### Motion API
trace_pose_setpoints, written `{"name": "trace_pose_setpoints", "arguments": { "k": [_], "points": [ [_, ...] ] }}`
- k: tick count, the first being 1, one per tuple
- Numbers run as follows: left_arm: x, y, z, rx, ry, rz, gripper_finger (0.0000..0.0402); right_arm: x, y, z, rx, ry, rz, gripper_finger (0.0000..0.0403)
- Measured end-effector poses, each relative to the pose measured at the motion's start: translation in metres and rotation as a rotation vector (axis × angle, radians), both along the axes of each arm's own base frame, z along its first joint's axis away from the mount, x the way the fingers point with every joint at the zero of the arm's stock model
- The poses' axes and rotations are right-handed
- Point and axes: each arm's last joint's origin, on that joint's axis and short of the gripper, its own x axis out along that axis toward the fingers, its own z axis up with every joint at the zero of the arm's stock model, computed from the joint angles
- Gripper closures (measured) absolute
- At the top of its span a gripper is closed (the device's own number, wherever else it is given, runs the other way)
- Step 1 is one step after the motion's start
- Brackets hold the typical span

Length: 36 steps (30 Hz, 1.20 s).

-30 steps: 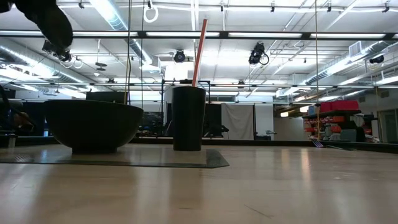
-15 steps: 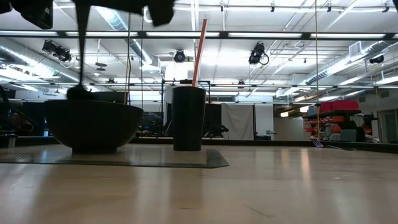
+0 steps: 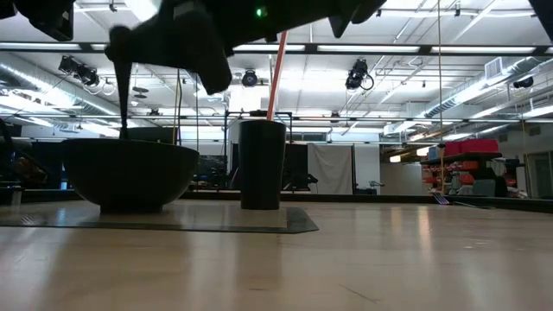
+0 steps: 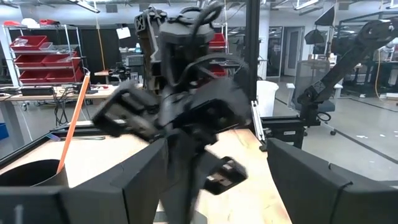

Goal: Pick & Place Utensil
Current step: Put the black spoon into the black bowl

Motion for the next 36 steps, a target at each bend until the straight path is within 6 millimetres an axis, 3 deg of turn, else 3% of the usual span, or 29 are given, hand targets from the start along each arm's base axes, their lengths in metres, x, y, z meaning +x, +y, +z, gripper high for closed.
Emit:
{"name": "trace_pose_setpoints", "arguments": {
  "k": [17,36],
  "points": [
    [0.000,0.000,0.000,0.000,0.000,-0.003,0.0126,0.003,-0.018,-0.006,0.115,0.077,-0.027,0.0388],
    [0.000,0.000,0.000,0.001,0.000,-0.003,0.0126,0.001,-0.014,-0.007,0.185,0.095,-0.047,0.0294]
  ]
}}
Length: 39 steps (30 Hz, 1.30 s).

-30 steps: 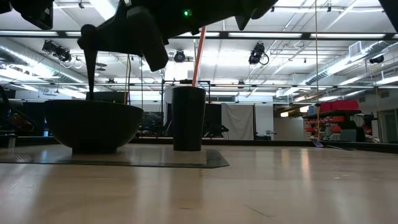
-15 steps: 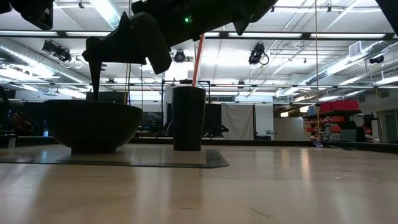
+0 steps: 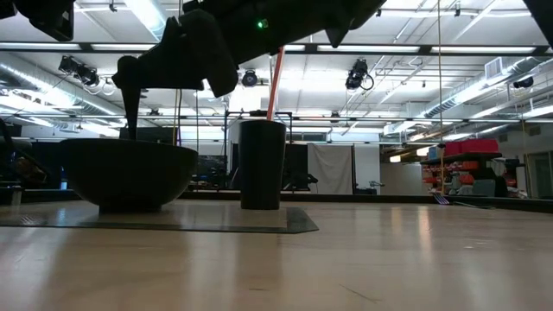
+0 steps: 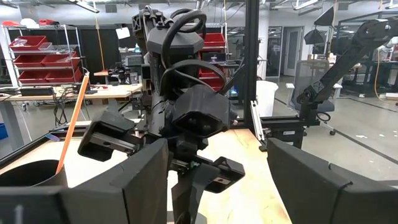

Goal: Pick & Place Utensil
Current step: Put the black spoon into the black bowl, then put the blue fork into the black bowl

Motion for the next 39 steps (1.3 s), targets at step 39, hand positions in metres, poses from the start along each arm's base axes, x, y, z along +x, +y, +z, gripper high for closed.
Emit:
{"name": "trace_pose_setpoints", "arguments": {
  "k": [39],
  "points": [
    [0.000,0.000,0.000,-0.006,0.000,-0.008,0.0126,-0.164,0.061,0.165,0.180,-0.051,-0.533,0.0234]
  ]
}}
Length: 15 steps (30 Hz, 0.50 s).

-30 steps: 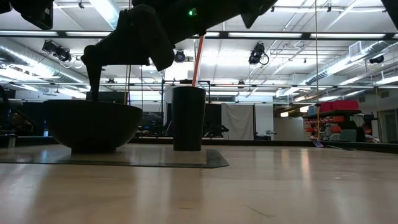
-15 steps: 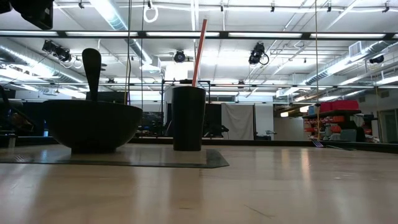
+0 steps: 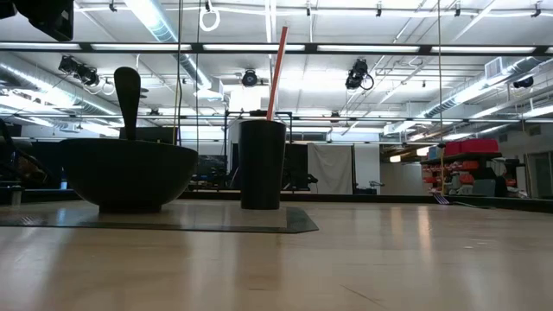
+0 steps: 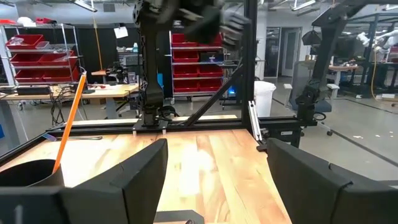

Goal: Pick & Place Utensil
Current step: Put the blue fork into the black bowl

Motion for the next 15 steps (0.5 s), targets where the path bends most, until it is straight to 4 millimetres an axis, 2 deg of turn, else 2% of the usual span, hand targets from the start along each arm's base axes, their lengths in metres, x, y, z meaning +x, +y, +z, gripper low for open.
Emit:
{"name": "trace_pose_setpoints", "arguments": {
  "k": [5,10,12,15],
  "points": [
    [0.000,0.000,0.000,-0.011,0.001,-0.002,0.0126,-0.030,-0.038,-0.001,0.012,0.025,-0.338,0.0234],
    [0.000,0.000,0.000,-0.012,0.001,-0.010,0.0126,-0.061,-0.072,-0.001,0.011,-0.100,-0.645,0.0234],
    [0.000,0.000,0.000,-0.012,0.000,-0.010,0.0126,-0.070,-0.086,0.001,0.039,-0.131,-0.732,0.0234],
    [0.000,0.000,0.000,-0.012,0.000,-0.010,0.0126,-0.072,-0.107,0.001,0.121,-0.175,-0.845,0.0234]
  ]
}}
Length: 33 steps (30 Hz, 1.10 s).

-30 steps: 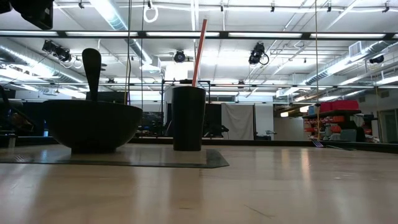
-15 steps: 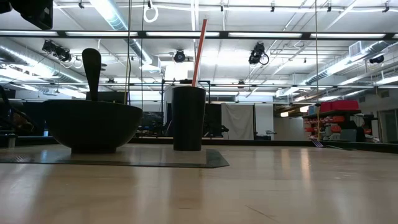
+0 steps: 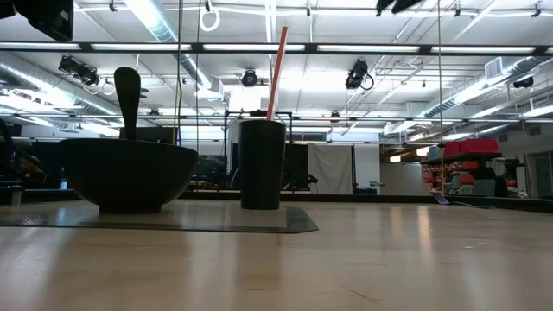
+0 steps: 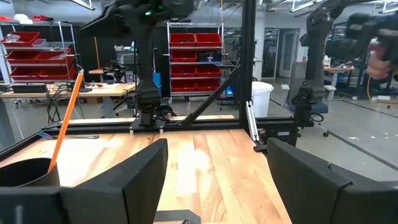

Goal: Pick & Place Utensil
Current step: Put the blue fork into the black bowl

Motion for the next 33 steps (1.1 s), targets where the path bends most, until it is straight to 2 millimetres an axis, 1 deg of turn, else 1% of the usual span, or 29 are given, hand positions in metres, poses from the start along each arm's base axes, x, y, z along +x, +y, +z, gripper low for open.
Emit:
{"name": "trace_pose_setpoints", "arguments": {
  "k": [3,5,9,13,16,22,24,28,33],
  "points": [
    [0.000,0.000,0.000,-0.004,0.001,0.005,0.0126,-0.003,-0.028,-0.008,0.088,0.008,-0.111,0.0234],
    [0.000,0.000,0.000,-0.005,0.001,0.007,0.0126,-0.008,-0.049,-0.021,0.157,0.012,-0.216,0.0234],
    [0.000,0.000,0.000,-0.005,0.002,0.007,0.0126,-0.034,-0.085,-0.048,0.298,0.025,-0.409,0.0234],
    [0.000,0.000,0.000,-0.002,0.001,0.002,0.0126,-0.059,-0.109,-0.074,0.415,0.012,-0.532,0.0234],
    [0.000,0.000,0.000,-0.003,0.002,0.008,0.0126,-0.070,-0.127,-0.092,0.485,-0.001,-0.573,0.0234],
    [0.002,0.002,0.000,-0.004,0.003,0.025,0.0126,-0.075,-0.167,-0.135,0.611,-0.011,-0.596,0.0234],
    [0.002,0.002,0.000,-0.004,0.002,0.021,0.0126,-0.079,-0.181,-0.147,0.643,0.022,-0.616,0.0234],
    [0.001,0.001,0.000,-0.004,0.002,0.018,0.0126,-0.085,-0.206,-0.163,0.755,0.118,-0.635,0.0234],
    [0.003,0.002,-0.001,0.001,0.006,0.032,0.0126,-0.085,-0.235,-0.173,0.847,0.168,-0.670,0.0234]
  ]
}}
